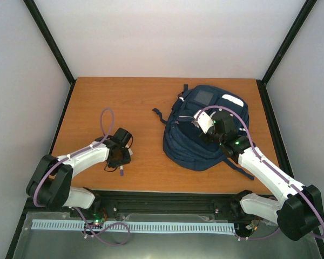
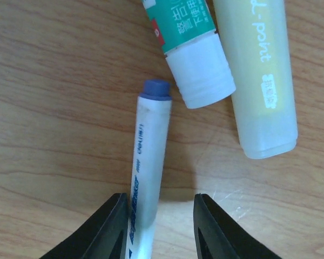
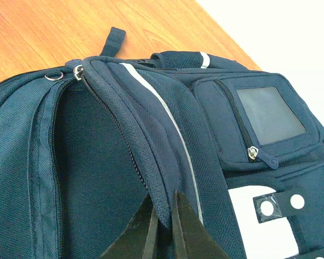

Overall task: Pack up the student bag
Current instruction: Pick up the stationery from the center of the board.

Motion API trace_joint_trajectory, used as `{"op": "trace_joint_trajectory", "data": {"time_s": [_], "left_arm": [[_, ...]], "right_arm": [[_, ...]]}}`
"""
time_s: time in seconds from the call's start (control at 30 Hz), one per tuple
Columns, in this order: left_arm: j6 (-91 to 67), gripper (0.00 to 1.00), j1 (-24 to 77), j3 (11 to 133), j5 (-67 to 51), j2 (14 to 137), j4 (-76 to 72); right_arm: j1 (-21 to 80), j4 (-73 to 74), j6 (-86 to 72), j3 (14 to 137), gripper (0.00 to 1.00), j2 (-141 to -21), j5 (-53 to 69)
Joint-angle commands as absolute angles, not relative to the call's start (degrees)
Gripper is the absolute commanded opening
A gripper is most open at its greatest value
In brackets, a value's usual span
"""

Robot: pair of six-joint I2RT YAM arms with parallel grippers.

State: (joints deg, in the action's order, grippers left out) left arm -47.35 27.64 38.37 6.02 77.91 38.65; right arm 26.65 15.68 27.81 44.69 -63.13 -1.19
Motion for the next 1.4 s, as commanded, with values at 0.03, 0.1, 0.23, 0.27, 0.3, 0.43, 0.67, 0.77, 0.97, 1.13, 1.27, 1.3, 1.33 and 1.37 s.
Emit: {"op": "trace_joint_trajectory", "data": {"time_s": [0.03,0.1,0.23,0.27,0.3,0.43,0.67,0.77,0.97,1.13,1.27,1.3,1.33,1.37], "left_arm": [[-45.75,0.33,27.07,38.42,4.27,78.87,37.04],[-45.04,0.28,27.07,38.32,3.44,79.28,37.00],[-43.40,0.24,27.07,37.98,-0.02,80.46,36.72],[-43.12,0.24,27.07,37.93,-1.05,80.83,36.78],[-42.93,0.22,27.07,37.78,-2.06,81.04,36.78],[-43.06,0.13,27.19,36.22,-5.90,80.83,36.07],[-45.02,0.07,32.14,34.75,-7.31,75.57,38.01],[-45.85,0.06,34.88,35.43,-6.60,72.12,39.92],[-44.43,0.05,37.49,35.42,-13.42,64.73,35.04],[-42.07,0.05,40.62,37.99,-19.91,62.71,27.07],[-40.75,0.06,43.58,41.12,-23.68,65.05,19.48],[-40.49,0.06,44.31,42.17,-25.16,66.35,17.63],[-40.14,0.06,45.26,43.58,-26.26,67.75,16.16],[-39.76,0.06,46.15,44.98,-26.83,69.43,14.47]], "right_arm": [[25.83,13.84,27.41,44.65,0.03,-62.13,-1.42],[25.77,13.89,27.40,44.70,0.03,-62.23,-1.45],[25.76,13.87,27.51,44.73,0.03,-62.47,-1.33],[25.76,13.88,27.43,44.74,0.03,-62.49,-1.32],[25.74,13.90,27.50,44.80,0.03,-62.49,-1.24],[25.76,14.06,27.41,44.74,0.03,-62.17,-0.98],[25.75,14.31,27.51,44.67,0.03,-61.61,-0.43],[25.66,14.66,27.59,44.43,0.03,-61.48,0.60],[25.05,14.51,27.96,44.08,0.03,-61.61,1.15],[23.69,15.67,27.36,44.01,0.03,-61.67,4.00],[23.44,15.98,26.95,43.78,0.03,-61.10,6.51],[23.45,15.66,26.93,43.73,0.03,-61.01,6.65],[23.40,15.26,26.88,43.73,0.03,-60.85,6.44],[23.41,14.87,26.78,43.67,0.03,-60.68,6.21]]}}
